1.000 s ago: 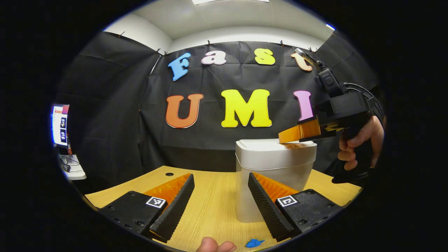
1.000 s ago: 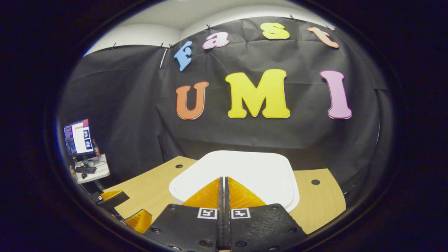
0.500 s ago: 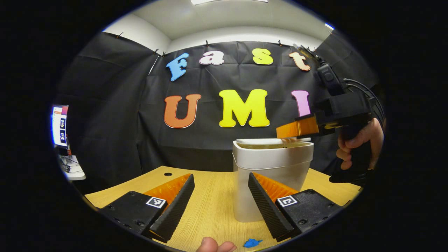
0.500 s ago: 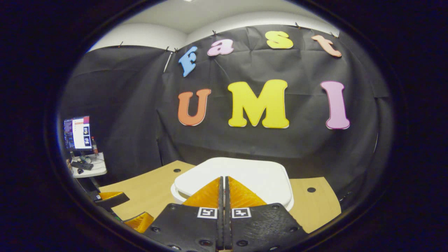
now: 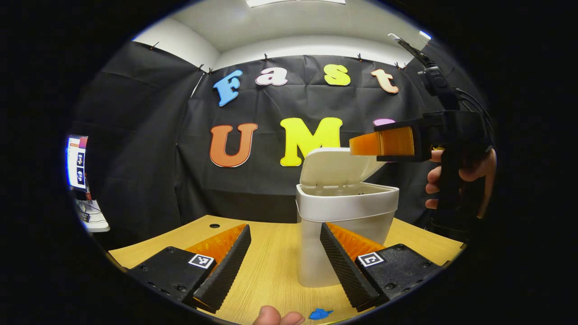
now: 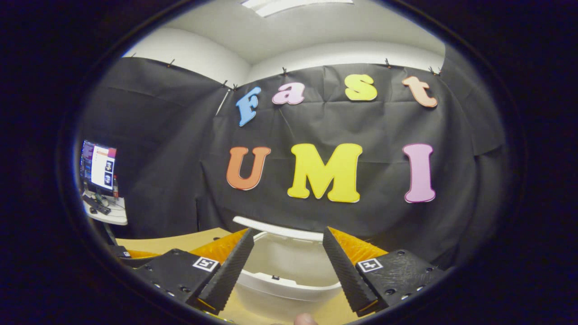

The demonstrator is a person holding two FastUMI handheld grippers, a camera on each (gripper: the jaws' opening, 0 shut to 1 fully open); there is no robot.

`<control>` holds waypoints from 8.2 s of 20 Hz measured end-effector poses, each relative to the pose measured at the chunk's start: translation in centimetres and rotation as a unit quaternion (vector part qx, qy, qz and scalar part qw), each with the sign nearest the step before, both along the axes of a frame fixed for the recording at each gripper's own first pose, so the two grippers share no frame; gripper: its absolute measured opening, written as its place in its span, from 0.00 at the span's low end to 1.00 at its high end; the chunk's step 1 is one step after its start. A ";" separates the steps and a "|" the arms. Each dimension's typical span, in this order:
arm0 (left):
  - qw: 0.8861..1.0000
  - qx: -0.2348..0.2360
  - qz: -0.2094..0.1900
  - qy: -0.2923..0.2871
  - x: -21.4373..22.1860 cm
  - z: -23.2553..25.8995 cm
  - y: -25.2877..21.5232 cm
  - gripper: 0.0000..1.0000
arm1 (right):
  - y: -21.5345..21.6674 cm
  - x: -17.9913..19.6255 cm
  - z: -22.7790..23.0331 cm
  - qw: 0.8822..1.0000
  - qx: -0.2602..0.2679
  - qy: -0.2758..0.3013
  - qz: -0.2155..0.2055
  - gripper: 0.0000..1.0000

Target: Press the lid of the desktop garbage bin to open it, pick up the crumpled paper on the desktop and throw it into the bin, then pick up the pop can on the desktop and drop it into the bin, and finally close the garbage bin lid.

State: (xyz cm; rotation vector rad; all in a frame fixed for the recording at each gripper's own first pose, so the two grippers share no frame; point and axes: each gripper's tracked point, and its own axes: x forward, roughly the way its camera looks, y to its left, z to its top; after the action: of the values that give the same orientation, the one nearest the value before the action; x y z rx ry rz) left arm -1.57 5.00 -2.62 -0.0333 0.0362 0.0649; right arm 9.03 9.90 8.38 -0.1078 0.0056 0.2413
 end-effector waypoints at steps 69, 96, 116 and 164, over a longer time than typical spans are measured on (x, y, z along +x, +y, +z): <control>0.975 -0.008 -0.049 0.215 -5.7 -21.6 -5.2 0.35 | -11.3 -17.4 -20.8 0.991 0.026 0.080 -0.106 0.95; 0.997 -0.022 -0.022 0.077 -3.4 -10.8 -0.4 0.35 | -7.1 -16.1 -33.3 0.966 0.027 0.228 -0.123 0.96; 0.999 -0.020 -0.041 0.022 -0.6 -4.4 -2.3 0.34 | -8.4 -15.6 -33.8 0.958 0.041 0.249 -0.136 0.82; 0.996 0.005 -0.082 -0.044 10.9 8.0 -6.0 0.96 | -15.6 -14.0 -21.7 0.980 0.032 0.139 -0.142 0.81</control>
State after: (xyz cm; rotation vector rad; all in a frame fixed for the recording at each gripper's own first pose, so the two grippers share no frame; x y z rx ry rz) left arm 9.36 -0.97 5.41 -0.0231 -0.0496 -0.0999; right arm -4.93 -5.69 -13.32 -0.0078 0.2902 -0.0300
